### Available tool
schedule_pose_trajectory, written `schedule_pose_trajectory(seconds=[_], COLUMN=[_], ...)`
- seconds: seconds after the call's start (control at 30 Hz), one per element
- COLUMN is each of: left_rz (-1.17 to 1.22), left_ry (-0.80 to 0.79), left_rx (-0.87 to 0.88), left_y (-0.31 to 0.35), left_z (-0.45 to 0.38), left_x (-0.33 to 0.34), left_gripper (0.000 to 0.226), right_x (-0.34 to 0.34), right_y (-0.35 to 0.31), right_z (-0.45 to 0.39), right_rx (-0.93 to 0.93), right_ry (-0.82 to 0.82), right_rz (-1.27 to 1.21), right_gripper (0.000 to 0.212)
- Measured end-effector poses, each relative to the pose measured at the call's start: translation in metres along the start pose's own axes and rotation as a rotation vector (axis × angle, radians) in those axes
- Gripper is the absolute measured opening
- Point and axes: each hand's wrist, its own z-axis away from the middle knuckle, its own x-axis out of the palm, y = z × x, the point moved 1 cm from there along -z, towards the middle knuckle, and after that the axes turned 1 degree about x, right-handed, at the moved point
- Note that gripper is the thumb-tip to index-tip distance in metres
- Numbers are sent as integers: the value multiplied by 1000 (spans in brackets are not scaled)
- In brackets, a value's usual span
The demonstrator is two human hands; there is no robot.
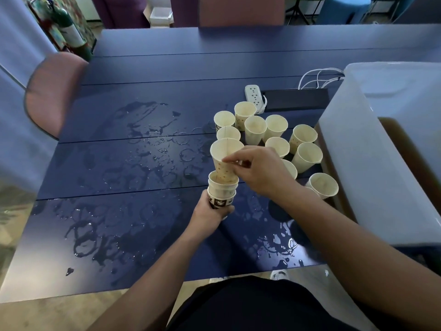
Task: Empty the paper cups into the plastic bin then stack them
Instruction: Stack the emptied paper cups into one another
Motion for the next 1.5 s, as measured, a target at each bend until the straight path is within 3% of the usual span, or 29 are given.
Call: schedule_pose_trajectory(seconds=[0.27,0.5,0.63,0.8,0.93,1.17,1.37,1.5], left_rz=[55,30,9,-27,-31,-26,11,27], left_ry=[44,62,64,53,64,84,96,94], left_rx=[85,109,62,39,16,1,1,-12], left_y=[0,2,0,-7,-11,-14,-16,-16], left_z=[-1,-2,-1,4,10,15,16,12], left_x=[0,-3,-7,-14,-19,-26,-24,-22], left_gripper=[58,54,47,49,47,52,51,52], right_x=[7,18,13,26,36,59,54,36], right_y=[-11,-8,-2,28,44,56,47,26], right_z=[10,4,-24,-70,-92,-96,-88,-69], right_rx=[51,95,127,166,149,177,154,-40], right_ry=[-4,-298,-97,26,-58,-257,-145,30], right_rz=[-52,91,-105,154,373,586,448,200], right_gripper=[19,22,17,20,45,27,23,33])
